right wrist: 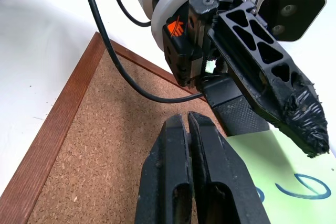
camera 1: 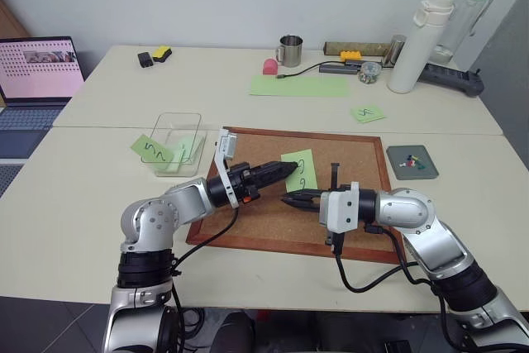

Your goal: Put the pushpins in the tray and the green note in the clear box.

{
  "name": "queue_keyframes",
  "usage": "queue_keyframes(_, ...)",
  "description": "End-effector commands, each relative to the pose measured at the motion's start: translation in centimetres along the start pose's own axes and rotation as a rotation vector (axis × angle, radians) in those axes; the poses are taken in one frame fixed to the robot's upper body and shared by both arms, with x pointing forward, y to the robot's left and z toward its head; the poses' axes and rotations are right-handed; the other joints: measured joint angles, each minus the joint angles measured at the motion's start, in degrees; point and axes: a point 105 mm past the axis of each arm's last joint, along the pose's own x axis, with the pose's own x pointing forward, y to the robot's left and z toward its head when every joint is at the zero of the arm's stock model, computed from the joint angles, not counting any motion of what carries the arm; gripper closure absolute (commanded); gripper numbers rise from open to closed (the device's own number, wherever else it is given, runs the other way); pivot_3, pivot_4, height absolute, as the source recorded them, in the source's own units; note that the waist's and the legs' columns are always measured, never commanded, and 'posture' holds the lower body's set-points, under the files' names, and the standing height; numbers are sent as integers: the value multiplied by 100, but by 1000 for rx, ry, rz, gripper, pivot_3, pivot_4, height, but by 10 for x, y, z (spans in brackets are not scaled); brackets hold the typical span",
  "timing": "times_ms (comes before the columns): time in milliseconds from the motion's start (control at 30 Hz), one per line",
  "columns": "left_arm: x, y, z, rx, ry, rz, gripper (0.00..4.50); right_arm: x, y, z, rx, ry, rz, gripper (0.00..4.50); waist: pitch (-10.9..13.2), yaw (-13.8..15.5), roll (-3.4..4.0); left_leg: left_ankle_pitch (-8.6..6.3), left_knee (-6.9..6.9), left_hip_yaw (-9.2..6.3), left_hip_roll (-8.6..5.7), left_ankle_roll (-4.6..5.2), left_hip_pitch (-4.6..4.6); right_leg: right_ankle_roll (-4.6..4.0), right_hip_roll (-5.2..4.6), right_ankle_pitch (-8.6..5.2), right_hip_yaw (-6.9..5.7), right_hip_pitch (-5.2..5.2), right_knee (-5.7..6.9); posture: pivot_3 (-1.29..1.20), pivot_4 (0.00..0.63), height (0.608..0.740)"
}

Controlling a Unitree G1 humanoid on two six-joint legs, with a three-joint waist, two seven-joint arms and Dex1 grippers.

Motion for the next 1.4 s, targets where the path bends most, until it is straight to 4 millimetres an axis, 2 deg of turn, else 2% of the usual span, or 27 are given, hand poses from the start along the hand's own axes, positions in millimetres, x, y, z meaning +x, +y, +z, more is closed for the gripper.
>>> queue_keyframes(33,1,-12,6,28,-21,-59,3039,2,-4,17,-54,-54,-6,4500,0,0,0,0,0,0,0,0,0,0,0,0,0,0,0,0,150,740)
queue_keyframes(300,1,-14,4,31,-9,-78,4471,1,-6,16,-63,-48,-16,4500,0,0,0,0,0,0,0,0,0,0,0,0,0,0,0,0,150,740)
queue_keyframes(433,1,-13,3,44,-6,-76,4471,-1,-9,16,-72,-44,-25,4500,0,0,0,0,0,0,0,0,0,0,0,0,0,0,0,0,150,740)
queue_keyframes(567,4,-3,6,104,-13,-18,4471,-3,-16,16,-89,-35,-46,4500,0,0,0,0,0,0,0,0,0,0,0,0,0,0,0,0,150,740)
queue_keyframes(733,6,13,19,163,-65,65,4471,-8,-22,20,-104,-32,-76,4500,0,4,0,0,0,0,-1,0,0,0,0,0,0,0,0,0,150,740)
queue_keyframes(967,12,13,22,182,-59,45,4471,-14,-22,19,-95,-17,-117,4500,0,4,0,0,-2,-1,-1,0,-1,0,0,0,-1,0,-2,0,150,740)
queue_keyframes(1100,14,11,22,188,-48,33,4471,-19,-31,20,-61,-21,-195,4500,0,1,0,0,-1,1,-1,0,-1,0,0,0,0,0,-1,0,150,740)
queue_keyframes(1167,16,6,25,229,-37,18,4471,-32,-49,12,70,-8,-348,4500,0,3,-1,0,-1,0,-1,0,-1,0,0,0,0,0,-1,0,150,740)
queue_keyframes(1233,19,-3,31,320,-31,-2,4471,-53,-66,-5,202,42,-514,4500,0,5,-1,0,-1,-1,-1,0,-3,0,0,0,-1,0,-1,0,150,740)
queue_keyframes(1333,32,-26,48,463,-36,-59,4471,-96,-83,-45,400,170,-763,4500,3,28,-5,0,0,-1,-3,-1,-6,0,-3,0,0,-1,1,0,150,740)
queue_keyframes(1400,42,-40,47,626,17,-106,4471,-123,-87,-70,531,240,-910,4500,4,43,-7,1,3,-2,-6,-1,-9,0,-6,1,-3,0,-1,0,150,740)
